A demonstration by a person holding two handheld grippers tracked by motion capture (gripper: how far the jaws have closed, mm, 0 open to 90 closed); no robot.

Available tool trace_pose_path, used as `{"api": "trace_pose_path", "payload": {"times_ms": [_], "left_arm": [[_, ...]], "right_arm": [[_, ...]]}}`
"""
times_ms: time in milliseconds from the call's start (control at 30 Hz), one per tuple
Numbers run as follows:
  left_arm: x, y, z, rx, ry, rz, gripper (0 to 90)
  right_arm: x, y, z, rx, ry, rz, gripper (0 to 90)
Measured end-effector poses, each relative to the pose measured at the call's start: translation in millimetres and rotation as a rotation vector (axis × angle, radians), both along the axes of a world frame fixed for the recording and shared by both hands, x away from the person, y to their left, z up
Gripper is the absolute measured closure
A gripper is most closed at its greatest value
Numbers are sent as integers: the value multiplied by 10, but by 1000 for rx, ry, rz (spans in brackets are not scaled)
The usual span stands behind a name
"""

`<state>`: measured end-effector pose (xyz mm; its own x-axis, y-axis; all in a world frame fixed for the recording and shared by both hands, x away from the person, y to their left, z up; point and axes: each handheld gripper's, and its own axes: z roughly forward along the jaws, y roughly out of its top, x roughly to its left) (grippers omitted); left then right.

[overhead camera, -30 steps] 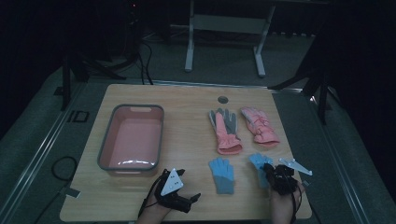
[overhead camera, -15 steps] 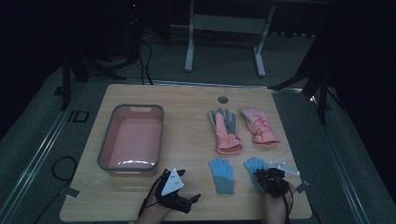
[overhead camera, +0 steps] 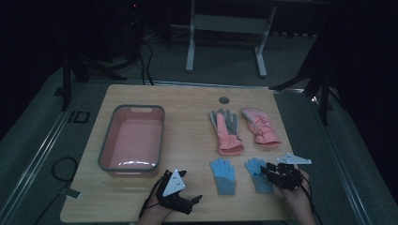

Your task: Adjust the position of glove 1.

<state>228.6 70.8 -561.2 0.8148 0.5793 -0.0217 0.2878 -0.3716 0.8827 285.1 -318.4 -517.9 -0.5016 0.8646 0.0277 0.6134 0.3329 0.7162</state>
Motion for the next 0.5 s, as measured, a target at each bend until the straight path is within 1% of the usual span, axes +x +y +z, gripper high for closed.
{"api": "trace_pose_path", "payload": {"times_ms": [67, 100, 167, 300, 333, 367, 400, 433, 467, 500], "left_arm": [[2, -4, 0, 2, 4, 1, 21], [3, -5, 0, 2, 4, 1, 21], [3, -8, 0, -1, 1, 4, 21], [4, -10, 0, 1, 2, 6, 21], [4, -7, 0, 0, 2, 7, 21], [4, -7, 0, 0, 2, 7, 21], [7, -5, 0, -3, 6, 8, 21], [9, -5, 0, -3, 10, 10, 21], [13, -5, 0, -3, 12, 9, 21], [15, -6, -1, -2, 14, 5, 21]], "right_arm": [[-6, -19, -32, -31, 15, 45, 650], [-12, -24, -50, -36, 21, 53, 651], [-17, -31, -89, -22, 39, 74, 654], [-18, -9, -177, -31, 36, 85, 654], [-22, 0, -210, -24, 41, 88, 653], [-22, 0, -210, -24, 41, 88, 653], [-25, 13, -243, -29, 48, 91, 646], [-42, 23, -286, -31, 28, 77, 648], [-49, 18, -292, -7, 35, 50, 662], [-60, 17, -302, 9, 32, 22, 679]]}}
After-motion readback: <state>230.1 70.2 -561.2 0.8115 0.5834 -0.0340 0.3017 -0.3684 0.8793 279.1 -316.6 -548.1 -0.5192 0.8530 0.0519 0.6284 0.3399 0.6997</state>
